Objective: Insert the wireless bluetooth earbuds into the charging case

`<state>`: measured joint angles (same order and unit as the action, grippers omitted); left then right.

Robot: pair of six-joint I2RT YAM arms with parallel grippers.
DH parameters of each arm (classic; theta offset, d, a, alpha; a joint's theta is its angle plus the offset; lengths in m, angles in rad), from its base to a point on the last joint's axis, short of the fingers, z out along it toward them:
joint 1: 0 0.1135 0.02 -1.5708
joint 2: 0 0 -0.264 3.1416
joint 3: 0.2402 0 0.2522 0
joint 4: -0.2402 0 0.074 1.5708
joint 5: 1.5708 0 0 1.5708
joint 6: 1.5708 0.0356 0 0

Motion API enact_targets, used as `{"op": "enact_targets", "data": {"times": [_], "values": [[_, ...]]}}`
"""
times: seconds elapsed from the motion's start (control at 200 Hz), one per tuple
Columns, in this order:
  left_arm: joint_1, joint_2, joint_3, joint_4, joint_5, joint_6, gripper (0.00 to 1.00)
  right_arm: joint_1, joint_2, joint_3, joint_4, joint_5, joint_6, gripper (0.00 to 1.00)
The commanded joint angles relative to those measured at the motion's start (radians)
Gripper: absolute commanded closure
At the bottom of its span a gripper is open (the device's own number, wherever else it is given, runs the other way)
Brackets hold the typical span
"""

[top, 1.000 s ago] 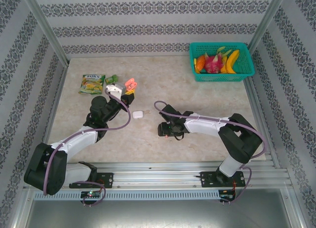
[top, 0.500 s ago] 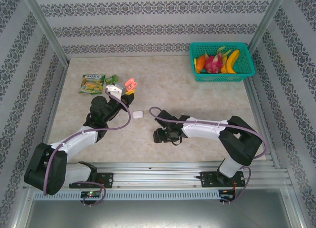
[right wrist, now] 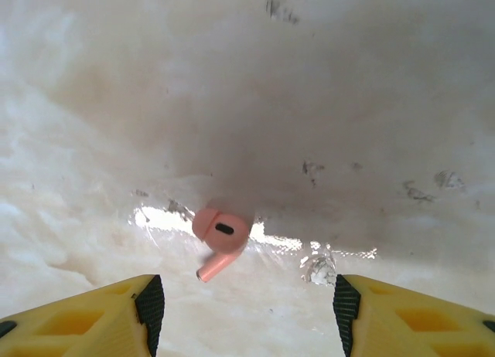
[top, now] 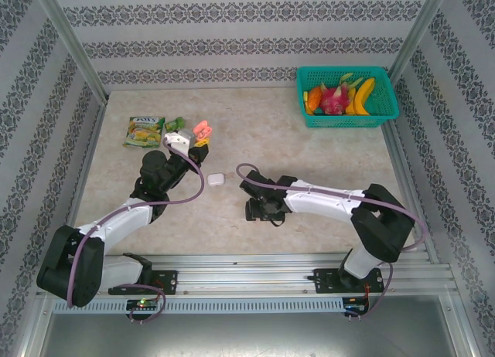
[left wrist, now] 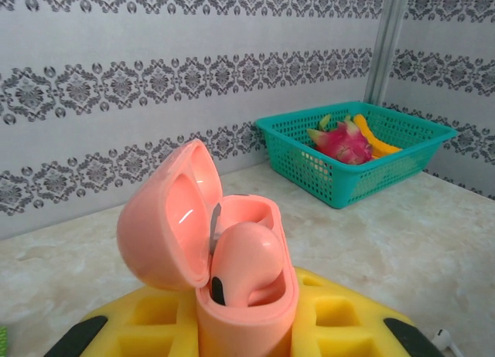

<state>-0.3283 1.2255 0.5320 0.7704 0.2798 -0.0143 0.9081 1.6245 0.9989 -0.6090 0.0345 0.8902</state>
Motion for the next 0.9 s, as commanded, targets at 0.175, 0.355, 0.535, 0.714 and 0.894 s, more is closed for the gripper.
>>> {"op": "enact_targets", "data": {"times": [0.175,0.355,0.535,0.714,0.894], "values": [[0.010,-0.004,-0.011,0.058,-0.058,0.002,1.00,0.036,0.139,0.153,-0.181,0.105,0.134,0.38],[0.022,0.015,-0.021,0.097,-0.061,-0.016,1.00,0.055,0.193,0.193,-0.195,0.102,0.168,0.41],[0.036,0.027,-0.029,0.132,-0.055,-0.037,1.00,0.061,0.243,0.227,-0.197,0.089,0.191,0.44],[0.042,0.038,-0.036,0.155,-0.052,-0.045,1.00,0.063,0.265,0.228,-0.193,0.083,0.224,0.47],[0.047,0.055,-0.040,0.180,-0.047,-0.060,1.00,0.063,0.280,0.228,-0.191,0.079,0.239,0.52]]}}
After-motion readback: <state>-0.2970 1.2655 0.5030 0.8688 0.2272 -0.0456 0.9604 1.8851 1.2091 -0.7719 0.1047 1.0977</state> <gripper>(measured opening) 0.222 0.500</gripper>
